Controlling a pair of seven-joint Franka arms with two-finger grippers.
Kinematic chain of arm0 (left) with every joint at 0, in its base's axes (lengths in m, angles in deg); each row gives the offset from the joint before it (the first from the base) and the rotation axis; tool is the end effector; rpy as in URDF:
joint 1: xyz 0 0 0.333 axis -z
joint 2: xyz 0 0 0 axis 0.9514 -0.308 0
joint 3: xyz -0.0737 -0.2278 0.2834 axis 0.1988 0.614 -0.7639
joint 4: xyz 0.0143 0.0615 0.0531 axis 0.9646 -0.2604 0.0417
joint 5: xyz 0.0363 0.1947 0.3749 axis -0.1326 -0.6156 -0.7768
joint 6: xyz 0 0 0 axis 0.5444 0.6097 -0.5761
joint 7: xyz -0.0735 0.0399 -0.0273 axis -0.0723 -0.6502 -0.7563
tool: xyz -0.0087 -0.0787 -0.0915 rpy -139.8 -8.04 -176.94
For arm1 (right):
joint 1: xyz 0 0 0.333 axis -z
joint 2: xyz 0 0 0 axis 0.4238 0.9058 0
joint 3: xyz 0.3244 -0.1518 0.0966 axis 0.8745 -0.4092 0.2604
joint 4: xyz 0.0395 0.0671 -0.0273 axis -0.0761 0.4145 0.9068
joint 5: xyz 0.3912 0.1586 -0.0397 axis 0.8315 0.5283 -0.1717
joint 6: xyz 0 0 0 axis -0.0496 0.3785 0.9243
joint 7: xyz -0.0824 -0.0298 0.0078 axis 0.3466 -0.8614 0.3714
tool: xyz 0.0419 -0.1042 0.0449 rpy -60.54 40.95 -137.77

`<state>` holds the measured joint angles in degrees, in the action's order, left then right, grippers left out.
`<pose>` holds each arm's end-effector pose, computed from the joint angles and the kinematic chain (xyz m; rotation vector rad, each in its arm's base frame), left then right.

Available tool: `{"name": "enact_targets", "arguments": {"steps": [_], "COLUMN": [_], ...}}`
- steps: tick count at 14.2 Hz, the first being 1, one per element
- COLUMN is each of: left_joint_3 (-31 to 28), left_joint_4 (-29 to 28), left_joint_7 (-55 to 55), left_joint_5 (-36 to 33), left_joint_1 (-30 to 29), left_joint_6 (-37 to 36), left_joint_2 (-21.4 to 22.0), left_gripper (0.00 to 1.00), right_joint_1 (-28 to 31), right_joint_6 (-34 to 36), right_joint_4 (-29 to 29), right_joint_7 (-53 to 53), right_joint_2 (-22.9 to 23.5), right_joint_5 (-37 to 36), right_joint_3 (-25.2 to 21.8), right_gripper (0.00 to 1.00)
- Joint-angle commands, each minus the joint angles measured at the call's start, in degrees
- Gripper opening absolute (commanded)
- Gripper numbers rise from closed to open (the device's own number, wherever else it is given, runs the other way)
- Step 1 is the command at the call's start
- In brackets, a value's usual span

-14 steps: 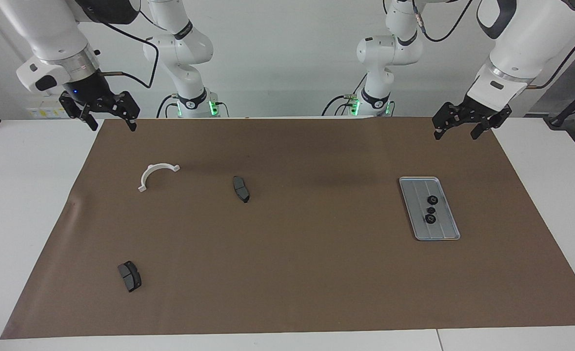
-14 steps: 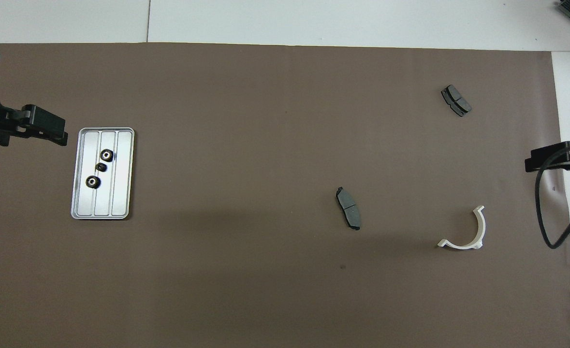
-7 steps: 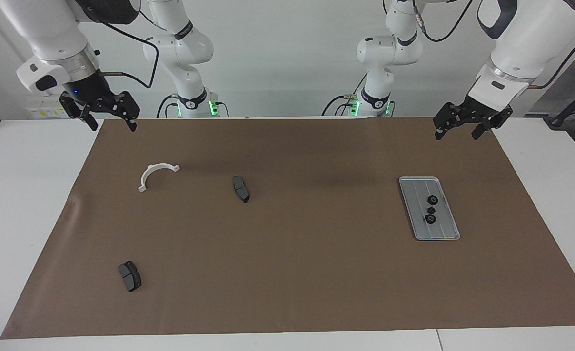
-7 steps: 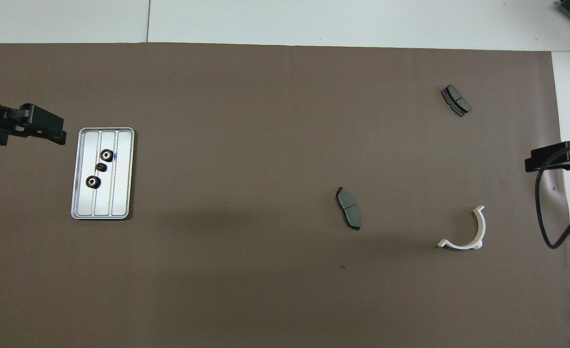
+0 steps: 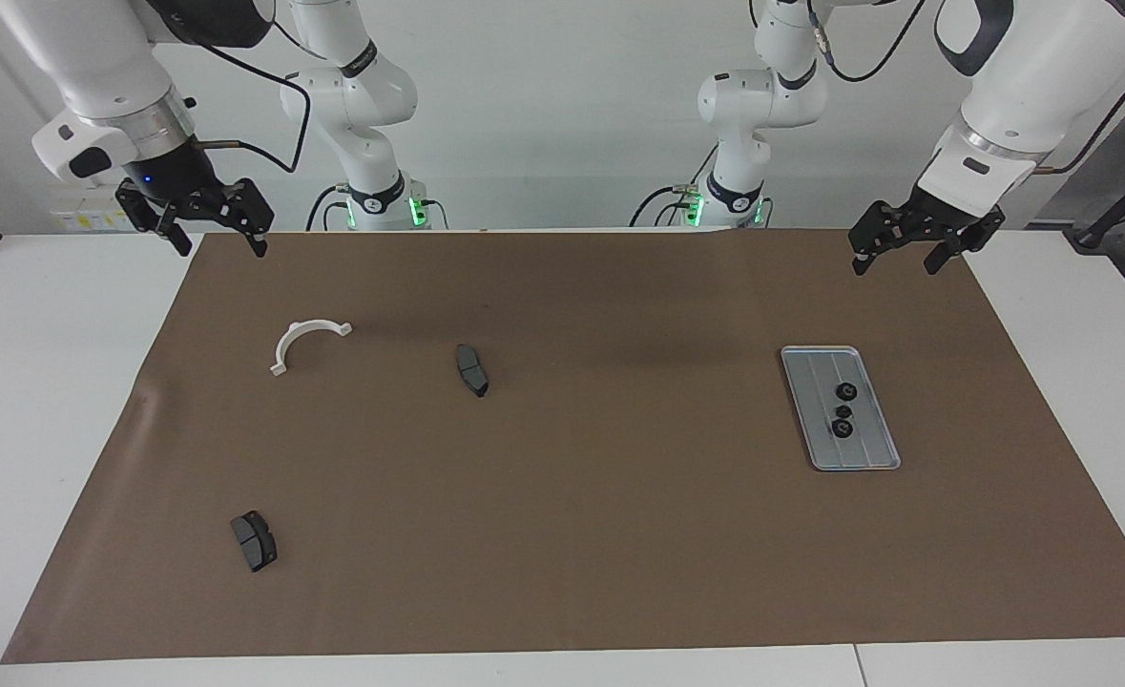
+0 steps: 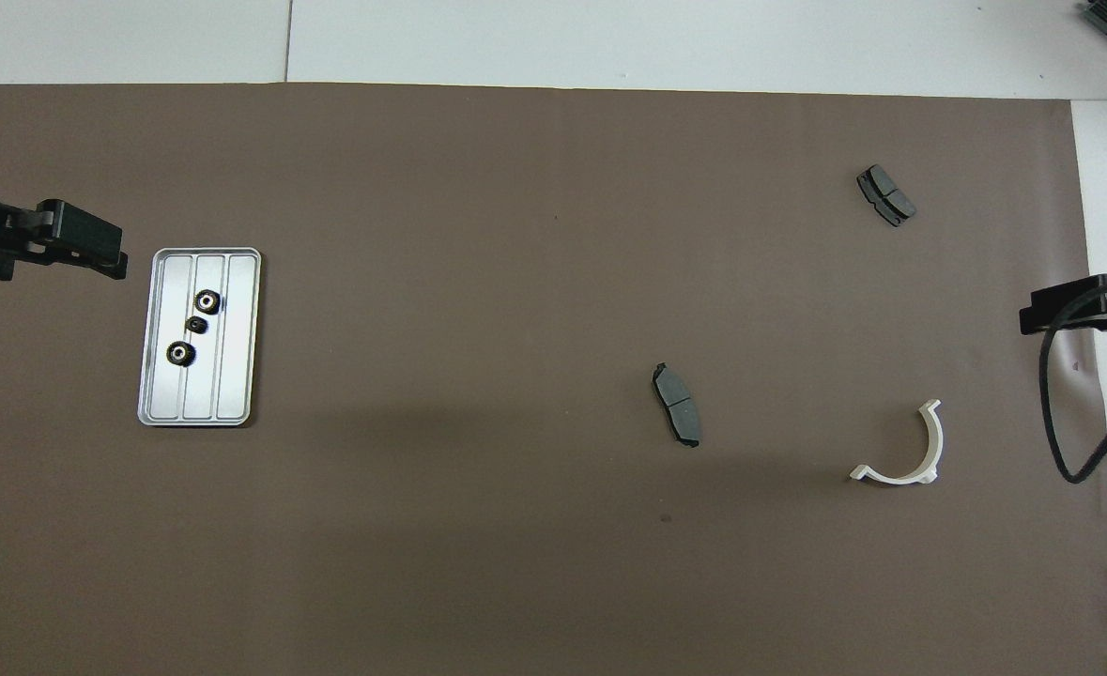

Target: Pick bearing gear from pile to tray

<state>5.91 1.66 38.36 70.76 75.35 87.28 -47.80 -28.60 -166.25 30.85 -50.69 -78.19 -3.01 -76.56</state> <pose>0.6191 -0.0593 0.6840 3.1236 -0.0899 -0.0542 0.5635 -0.0332 0.6707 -3.1383 0.0760 0.0057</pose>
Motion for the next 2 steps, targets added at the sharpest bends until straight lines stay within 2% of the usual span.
{"name": "enact_targets", "arguments": {"steps": [1, 2], "left_joint_3": [0.1, 0.1], "left_joint_4": [-2.5, -2.5], "left_joint_7": [-0.3, -0.4], "left_joint_5": [-1.0, -1.0], "left_joint_1": [-0.3, -0.3], "left_joint_6": [1.4, 1.4], "left_joint_2": [1.9, 1.9], "left_gripper": [1.00, 1.00], "right_joint_1": [0.1, 0.1], "right_joint_6": [-0.3, -0.3], "right_joint_4": [0.9, 0.9], "right_joint_7": [0.7, 0.7], "right_joint_2": [-0.8, -0.8], "right_joint_5": [1.5, 1.5], "right_joint_3": [0.0, 0.0], "right_gripper": [1.00, 1.00]}}
